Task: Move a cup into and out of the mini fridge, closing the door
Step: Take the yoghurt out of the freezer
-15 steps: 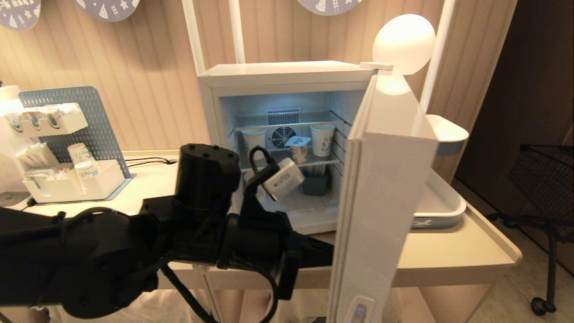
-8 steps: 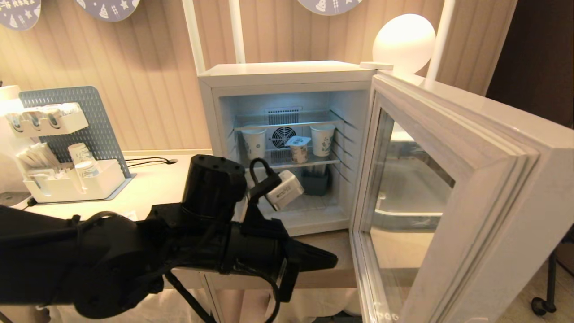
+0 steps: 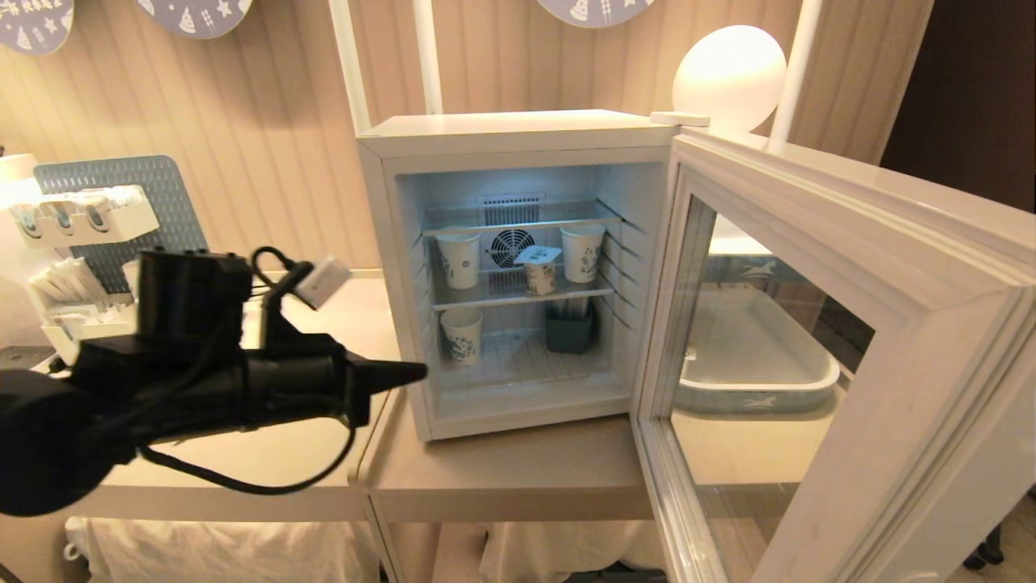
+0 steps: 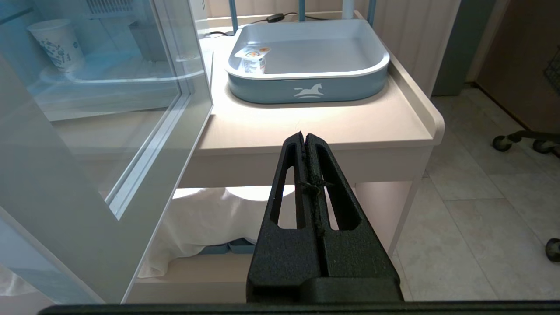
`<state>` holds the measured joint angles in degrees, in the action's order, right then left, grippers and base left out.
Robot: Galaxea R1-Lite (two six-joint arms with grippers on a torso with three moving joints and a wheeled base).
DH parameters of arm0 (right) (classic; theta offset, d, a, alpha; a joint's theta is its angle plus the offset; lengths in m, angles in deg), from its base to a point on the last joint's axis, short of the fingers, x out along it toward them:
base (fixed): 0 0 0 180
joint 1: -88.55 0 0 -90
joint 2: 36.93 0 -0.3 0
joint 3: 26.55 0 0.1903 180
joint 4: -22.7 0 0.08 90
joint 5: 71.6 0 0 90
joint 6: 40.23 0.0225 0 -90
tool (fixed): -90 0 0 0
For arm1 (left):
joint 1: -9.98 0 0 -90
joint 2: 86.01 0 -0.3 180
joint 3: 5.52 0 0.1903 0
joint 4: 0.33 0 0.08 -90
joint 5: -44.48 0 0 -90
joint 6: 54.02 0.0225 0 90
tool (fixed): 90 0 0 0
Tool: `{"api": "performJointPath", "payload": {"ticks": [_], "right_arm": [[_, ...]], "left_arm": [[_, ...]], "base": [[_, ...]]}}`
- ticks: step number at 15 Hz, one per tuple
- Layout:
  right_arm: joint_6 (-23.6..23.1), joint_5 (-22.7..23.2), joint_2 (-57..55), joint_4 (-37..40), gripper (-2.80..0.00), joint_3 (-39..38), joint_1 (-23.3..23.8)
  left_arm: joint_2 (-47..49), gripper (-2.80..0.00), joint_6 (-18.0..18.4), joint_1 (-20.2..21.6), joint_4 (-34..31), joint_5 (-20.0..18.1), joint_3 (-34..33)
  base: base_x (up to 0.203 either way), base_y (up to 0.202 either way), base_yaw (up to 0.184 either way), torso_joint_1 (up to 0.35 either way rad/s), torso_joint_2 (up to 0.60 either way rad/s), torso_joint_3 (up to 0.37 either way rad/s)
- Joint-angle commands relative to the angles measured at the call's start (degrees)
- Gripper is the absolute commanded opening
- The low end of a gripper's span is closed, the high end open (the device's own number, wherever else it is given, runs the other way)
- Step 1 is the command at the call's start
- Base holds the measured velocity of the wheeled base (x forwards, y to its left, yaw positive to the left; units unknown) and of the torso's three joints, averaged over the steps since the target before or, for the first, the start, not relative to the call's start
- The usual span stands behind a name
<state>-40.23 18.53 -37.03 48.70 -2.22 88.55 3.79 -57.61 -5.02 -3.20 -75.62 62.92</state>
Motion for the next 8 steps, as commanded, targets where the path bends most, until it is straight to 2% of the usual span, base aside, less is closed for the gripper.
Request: {"api": "performJointPath", "payload": {"ticks": [1, 3, 5, 6, 8], "right_arm": [[0.00, 0.04, 0.01, 0.00, -2.80, 0.00, 0.00], [0.00, 0.04, 0.01, 0.00, -2.80, 0.00, 0.00], [0.00, 0.04, 0.01, 0.00, -2.80, 0.00, 0.00], [0.00, 0.04, 0.01, 0.00, -2.80, 0.00, 0.00], [0.00, 0.04, 0.01, 0.00, -2.80, 0.00, 0.00]], "left_arm": [[-9.79, -2.80, -0.51, 9.19, -4.12, 3.80, 1.20], [-20.02, -2.80, -3.59, 18.27, -13.72, 7.15, 4.59], [-31.45, -2.80, -6.89, 27.97, -23.98, 8.57, 7.85], [-37.50, -2.80, -7.86, 30.83, -28.48, 8.98, 8.88], [-48.02, -2.80, -8.50, 33.85, -37.32, 9.41, 10.39]], "base": [[0.000, 0.000, 0.000, 0.000, 0.00, 0.000], [0.000, 0.000, 0.000, 0.000, 0.00, 0.000], [0.000, 0.000, 0.000, 0.000, 0.00, 0.000], [0.000, 0.000, 0.000, 0.000, 0.00, 0.000], [0.000, 0.000, 0.000, 0.000, 0.00, 0.000]]}}
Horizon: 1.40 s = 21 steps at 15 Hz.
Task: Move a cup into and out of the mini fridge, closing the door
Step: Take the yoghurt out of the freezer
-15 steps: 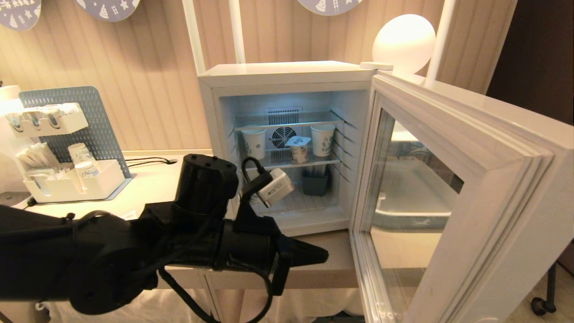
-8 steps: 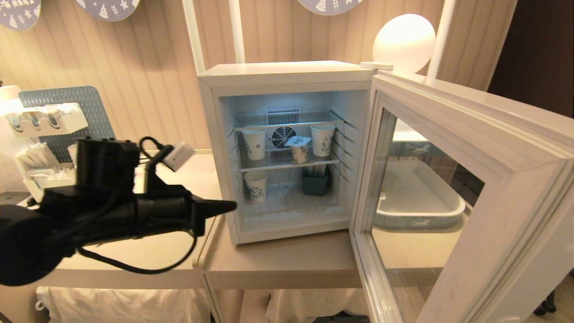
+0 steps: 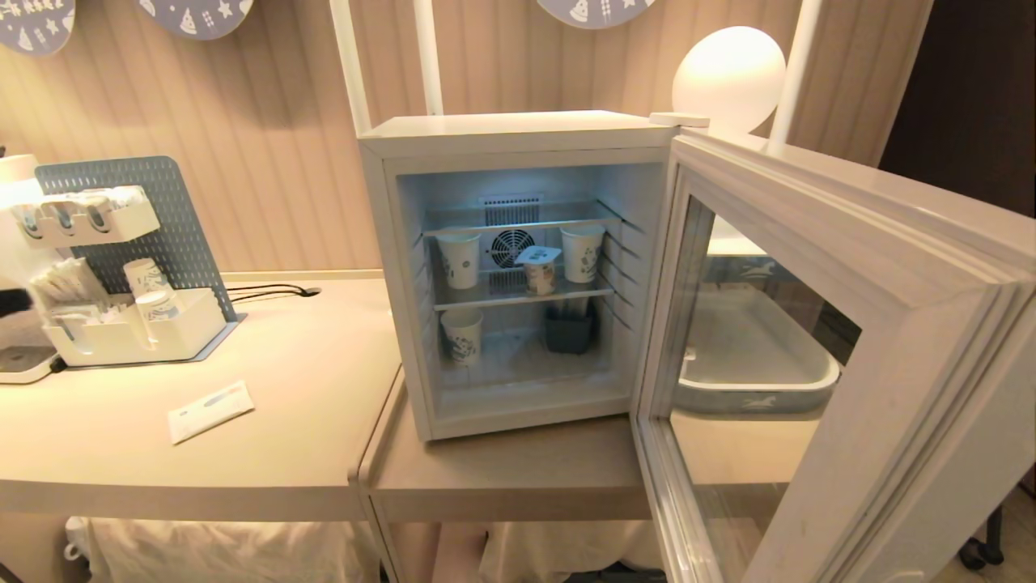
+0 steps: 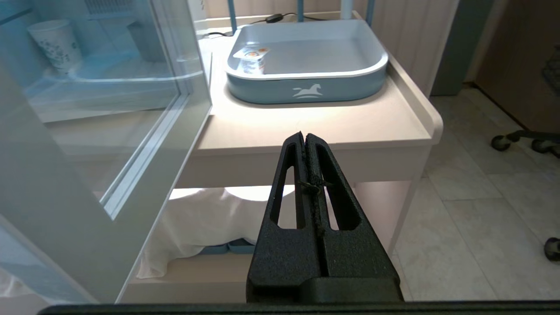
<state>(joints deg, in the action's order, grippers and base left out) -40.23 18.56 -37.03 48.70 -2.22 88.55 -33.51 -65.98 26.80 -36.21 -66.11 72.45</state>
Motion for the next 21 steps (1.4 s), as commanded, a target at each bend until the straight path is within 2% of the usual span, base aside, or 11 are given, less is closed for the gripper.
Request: {"api": "performJointPath", "payload": {"ticks": [1, 2, 3, 6, 8, 10, 12, 14, 17, 20, 21], "right_arm": [[0.00, 0.02, 0.01, 0.00, -2.80, 0.00, 0.00], [0.00, 0.02, 0.01, 0.00, -2.80, 0.00, 0.00], [0.00, 0.02, 0.01, 0.00, -2.80, 0.00, 0.00], [0.00, 0.02, 0.01, 0.00, -2.80, 0.00, 0.00], [0.00, 0.02, 0.01, 0.00, -2.80, 0.00, 0.00], [0.00, 0.02, 0.01, 0.00, -2.80, 0.00, 0.00], [0.00, 0.02, 0.01, 0.00, -2.80, 0.00, 0.00], [0.00, 0.02, 0.01, 0.00, -2.80, 0.00, 0.00], [0.00, 0.02, 0.01, 0.00, -2.80, 0.00, 0.00], [0.00, 0.02, 0.01, 0.00, -2.80, 0.00, 0.00], [0.00, 0.02, 0.01, 0.00, -2.80, 0.00, 0.00]], "left_arm": [[-14.48, -2.80, -0.10, 2.58, -11.55, -0.01, 2.14], [-16.34, -2.80, -0.30, 1.95, -18.86, 0.07, 4.09], [-17.36, -2.80, -0.87, -0.10, -22.72, 0.23, 5.68], [-22.94, -2.80, -2.07, -8.75, -27.63, 1.44, 8.19], [-27.84, -2.80, -2.03, -16.11, -31.25, 5.70, 8.04], [-34.21, -2.80, -2.14, -20.31, -32.26, 12.60, 3.70], [-36.50, -2.80, -3.83, -21.01, -31.12, 22.84, -0.35], [-37.58, -2.80, -5.17, -19.47, -30.16, 23.41, -0.91], [-41.57, -2.80, -5.31, -15.94, -30.37, 22.75, -7.38], [-52.28, -2.80, -2.41, -16.27, -28.27, 23.66, -18.10], [-52.92, -2.80, -1.70, -16.33, -24.55, 24.74, -24.19]], "base": [[0.000, 0.000, 0.000, 0.000, 0.00, 0.000], [0.000, 0.000, 0.000, 0.000, 0.00, 0.000], [0.000, 0.000, 0.000, 0.000, 0.00, 0.000], [0.000, 0.000, 0.000, 0.000, 0.00, 0.000], [0.000, 0.000, 0.000, 0.000, 0.00, 0.000], [0.000, 0.000, 0.000, 0.000, 0.00, 0.000], [0.000, 0.000, 0.000, 0.000, 0.00, 0.000], [0.000, 0.000, 0.000, 0.000, 0.00, 0.000], [0.000, 0.000, 0.000, 0.000, 0.00, 0.000], [0.000, 0.000, 0.000, 0.000, 0.00, 0.000], [0.000, 0.000, 0.000, 0.000, 0.00, 0.000]]}}
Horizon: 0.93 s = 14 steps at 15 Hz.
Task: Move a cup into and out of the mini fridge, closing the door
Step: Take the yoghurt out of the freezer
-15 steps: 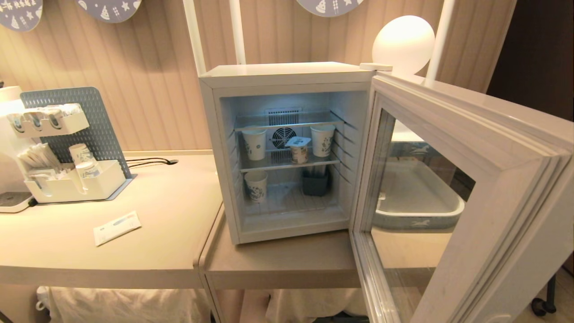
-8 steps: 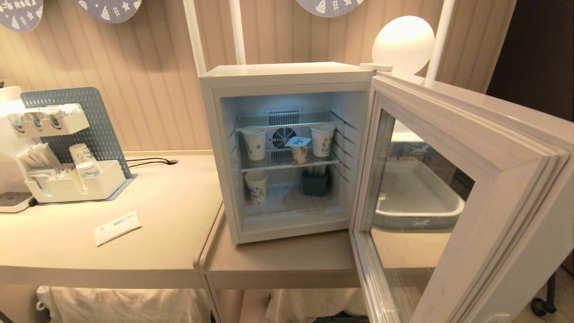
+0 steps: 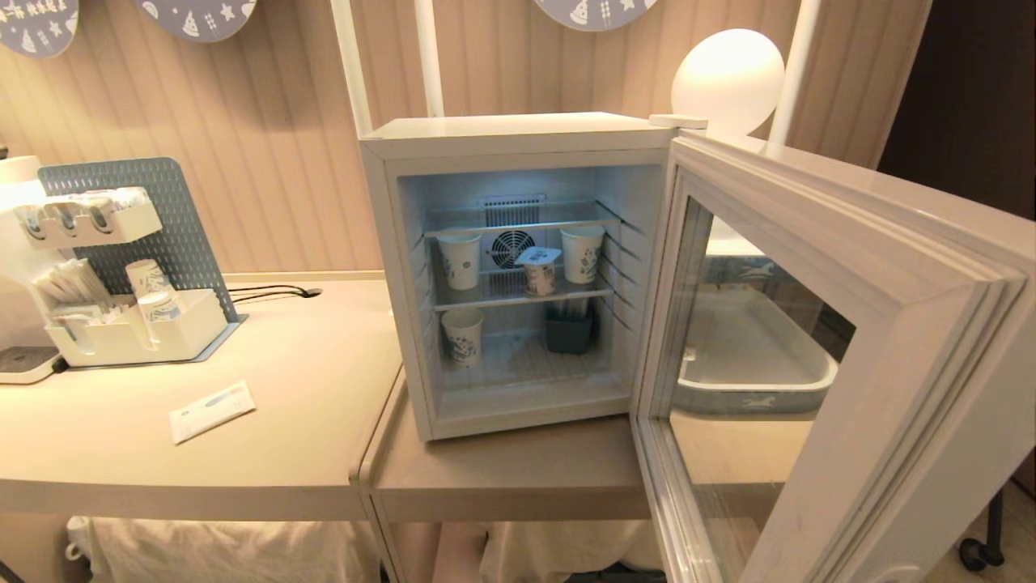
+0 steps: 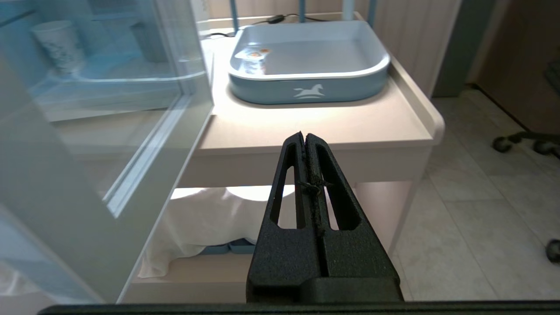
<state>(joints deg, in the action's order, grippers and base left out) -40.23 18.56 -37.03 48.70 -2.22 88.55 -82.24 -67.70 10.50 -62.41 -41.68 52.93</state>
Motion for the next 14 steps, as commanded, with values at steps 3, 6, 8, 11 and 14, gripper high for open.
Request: {"api": "performJointPath", "payload": {"ticks": [3, 6, 8, 11, 14], "right_arm": [[0.00, 0.02, 0.01, 0.00, -2.80, 0.00, 0.00], [0.00, 0.02, 0.01, 0.00, -2.80, 0.00, 0.00], [0.00, 0.02, 0.01, 0.00, -2.80, 0.00, 0.00], [0.00, 0.02, 0.01, 0.00, -2.80, 0.00, 0.00], [0.00, 0.02, 0.01, 0.00, -2.80, 0.00, 0.00]], "left_arm": [[-3.94, -2.80, 5.26, -0.12, 27.09, 1.82, -25.84], [-3.82, -2.80, 10.70, -0.15, 42.24, -0.20, -35.87], [-3.78, -2.80, 16.24, -0.16, 41.28, -3.25, -35.12], [-3.77, -2.80, 19.34, -0.23, 35.51, -5.21, -33.95], [-3.77, -2.80, 17.64, -0.16, 38.38, -5.13, -35.08]], "base": [[0.000, 0.000, 0.000, 0.000, 0.00, 0.000], [0.000, 0.000, 0.000, 0.000, 0.00, 0.000], [0.000, 0.000, 0.000, 0.000, 0.00, 0.000], [0.000, 0.000, 0.000, 0.000, 0.00, 0.000], [0.000, 0.000, 0.000, 0.000, 0.00, 0.000]]}}
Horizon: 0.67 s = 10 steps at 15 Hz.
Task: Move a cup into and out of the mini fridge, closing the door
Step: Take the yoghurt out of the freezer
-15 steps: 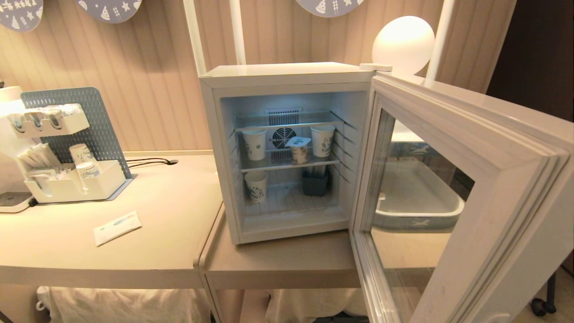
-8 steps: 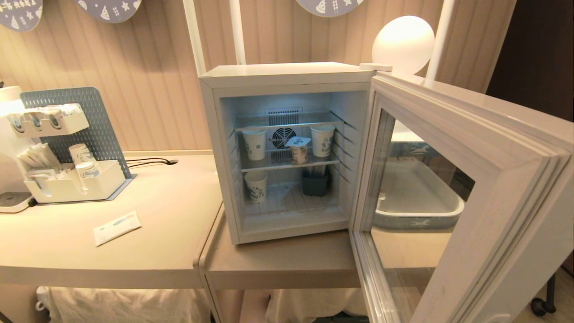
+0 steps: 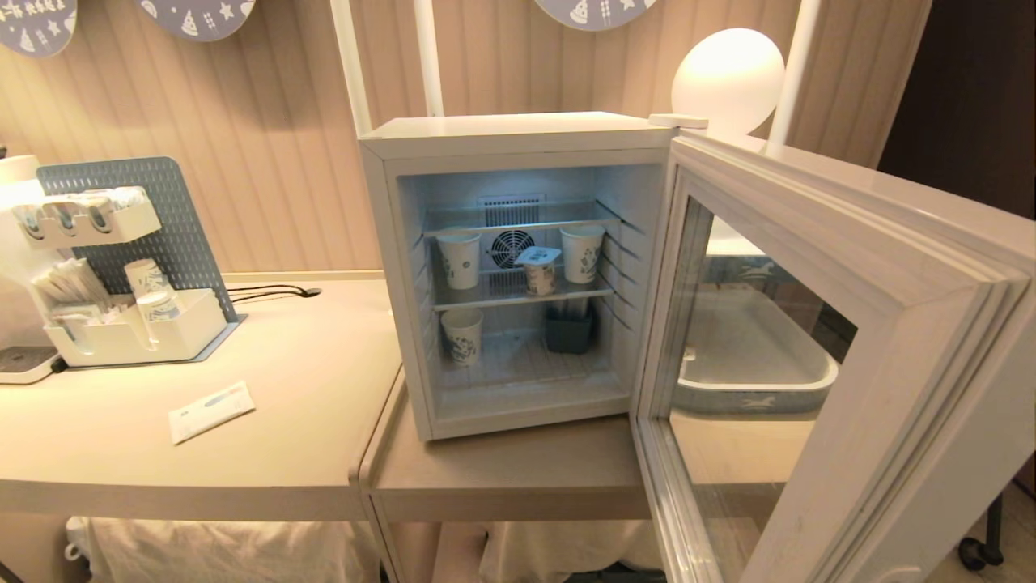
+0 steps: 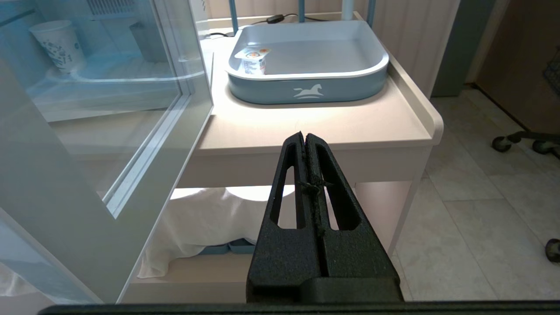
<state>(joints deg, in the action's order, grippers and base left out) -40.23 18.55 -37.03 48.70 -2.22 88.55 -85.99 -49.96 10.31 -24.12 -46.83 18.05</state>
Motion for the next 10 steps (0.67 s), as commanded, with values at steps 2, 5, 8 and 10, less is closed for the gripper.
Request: {"api": "performJointPath", "payload": {"ticks": [2, 5, 8, 10], "right_arm": [[0.00, 0.02, 0.01, 0.00, -2.80, 0.00, 0.00], [0.00, 0.02, 0.01, 0.00, -2.80, 0.00, 0.00], [0.00, 0.02, 0.01, 0.00, -2.80, 0.00, 0.00], [0.00, 0.02, 0.01, 0.00, -2.80, 0.00, 0.00]], "left_arm": [[-0.02, -2.80, -1.89, -0.06, 0.48, 0.85, -0.21], [-0.02, -2.80, -2.62, -0.07, 0.57, 1.05, -0.21], [-0.02, -2.80, -2.39, 0.02, 0.42, 1.14, -0.21], [-0.02, -2.80, -2.39, -0.02, 0.42, 1.14, -0.21]], "base": [[0.000, 0.000, 0.000, 0.000, 0.00, 0.000], [-0.075, 0.000, -0.002, 0.010, 0.00, -0.001], [-0.192, 0.000, 0.004, 0.004, 0.00, 0.005], [-0.189, 0.000, 0.001, 0.002, 0.00, 0.006]]}}
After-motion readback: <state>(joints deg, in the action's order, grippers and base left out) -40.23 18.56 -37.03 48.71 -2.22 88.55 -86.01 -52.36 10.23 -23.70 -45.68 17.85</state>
